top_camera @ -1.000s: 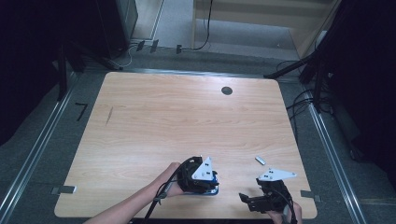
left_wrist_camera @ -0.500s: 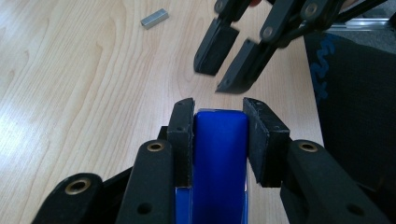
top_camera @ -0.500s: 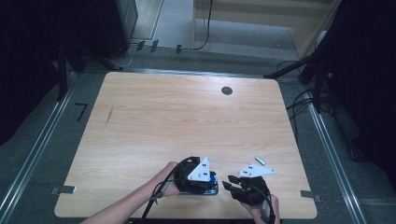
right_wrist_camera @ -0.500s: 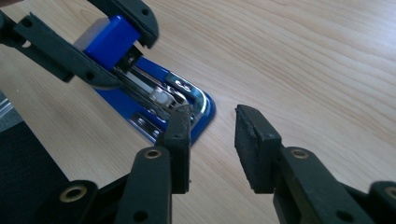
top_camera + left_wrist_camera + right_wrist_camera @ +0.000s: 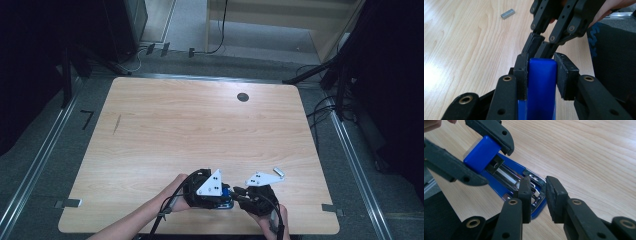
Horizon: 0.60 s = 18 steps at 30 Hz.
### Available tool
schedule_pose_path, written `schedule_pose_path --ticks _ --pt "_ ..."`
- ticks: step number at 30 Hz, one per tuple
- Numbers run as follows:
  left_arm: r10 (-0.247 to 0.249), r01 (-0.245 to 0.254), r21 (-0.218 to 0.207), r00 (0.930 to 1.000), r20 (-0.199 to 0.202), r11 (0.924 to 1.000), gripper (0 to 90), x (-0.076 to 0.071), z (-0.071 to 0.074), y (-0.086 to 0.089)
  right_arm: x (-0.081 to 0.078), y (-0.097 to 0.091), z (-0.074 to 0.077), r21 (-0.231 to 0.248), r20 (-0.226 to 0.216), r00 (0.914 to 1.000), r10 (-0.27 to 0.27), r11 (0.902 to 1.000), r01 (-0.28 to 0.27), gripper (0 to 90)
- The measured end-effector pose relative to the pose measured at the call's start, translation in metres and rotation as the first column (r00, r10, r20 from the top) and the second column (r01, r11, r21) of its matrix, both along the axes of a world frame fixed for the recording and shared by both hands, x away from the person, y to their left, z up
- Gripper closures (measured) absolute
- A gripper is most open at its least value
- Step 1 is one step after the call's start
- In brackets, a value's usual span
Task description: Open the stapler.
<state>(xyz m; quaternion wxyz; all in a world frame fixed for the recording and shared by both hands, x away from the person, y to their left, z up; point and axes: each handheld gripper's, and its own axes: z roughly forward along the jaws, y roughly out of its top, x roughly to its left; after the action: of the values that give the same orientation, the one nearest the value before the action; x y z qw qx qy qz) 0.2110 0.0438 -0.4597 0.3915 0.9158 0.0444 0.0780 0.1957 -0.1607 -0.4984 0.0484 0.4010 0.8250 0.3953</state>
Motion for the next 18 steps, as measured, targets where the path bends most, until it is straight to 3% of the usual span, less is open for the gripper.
schedule_pose_path --ticks 8,10,14,18 --pt "-0.003 0.002 0.006 0.9999 0.015 1.0000 66.7 -0.0027 0.0016 0.0008 0.0012 0.0054 -0.0026 -0.047 0.023 0.9997 0.011 0.9989 -0.009 74.6" --pt "-0.001 0.001 0.008 0.9998 0.018 1.0000 66.8 -0.0029 0.0020 0.0009 0.0000 0.0088 -0.0025 -0.099 0.056 0.9978 0.036 0.9946 -0.030 75.4" --pt "0.005 -0.005 0.016 0.9997 0.024 0.9999 66.7 -0.0032 0.0025 0.0009 -0.0020 0.0127 -0.0069 -0.134 0.063 0.9975 0.032 0.9907 -0.023 78.6" --pt "0.006 -0.007 0.014 0.9998 0.021 0.9999 66.7 -0.0029 0.0033 0.0018 -0.0037 0.0112 -0.0100 -0.110 0.087 0.9950 0.048 0.9932 -0.038 84.2"
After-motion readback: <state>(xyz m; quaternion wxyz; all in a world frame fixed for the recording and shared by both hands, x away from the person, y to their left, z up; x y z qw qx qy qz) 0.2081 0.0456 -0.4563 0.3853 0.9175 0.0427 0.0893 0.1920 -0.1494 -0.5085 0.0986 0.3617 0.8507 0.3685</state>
